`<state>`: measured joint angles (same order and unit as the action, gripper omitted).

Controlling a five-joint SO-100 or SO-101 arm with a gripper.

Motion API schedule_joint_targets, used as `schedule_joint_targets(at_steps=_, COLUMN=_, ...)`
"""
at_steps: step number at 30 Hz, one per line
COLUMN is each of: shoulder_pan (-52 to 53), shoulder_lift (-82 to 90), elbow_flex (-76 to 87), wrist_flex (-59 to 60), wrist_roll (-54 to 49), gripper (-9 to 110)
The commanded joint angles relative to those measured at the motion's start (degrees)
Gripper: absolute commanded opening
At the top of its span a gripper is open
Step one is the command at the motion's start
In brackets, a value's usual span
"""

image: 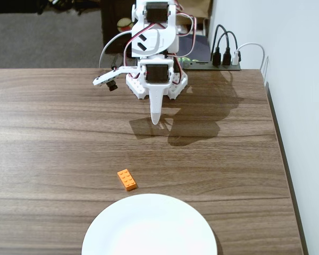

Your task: Grasp a lego block and put it on the plate.

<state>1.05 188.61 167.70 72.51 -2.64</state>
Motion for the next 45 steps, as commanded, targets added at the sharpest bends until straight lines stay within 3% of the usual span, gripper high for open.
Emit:
schedule_joint_targets(at_steps=1, shoulder_pan=-0.3, shoulder_lift=-1.8, elbow_flex=-0.5, wrist_flex=-1.0, wrist_roll=-0.4, gripper=1)
schedule_joint_targets(at_steps=16, shoulder_pan=5.4, shoulder_lift=-19.6, elbow_flex=-13.0, wrist_flex=-5.3, wrist_roll=-8.4, gripper=1)
schedule_joint_targets(at_steps=45, shoulder_pan=23.7, shoulder_lift=-50.9, elbow_flex=-32.1, wrist_flex=-18.4, wrist_roll=-41.7, gripper=1)
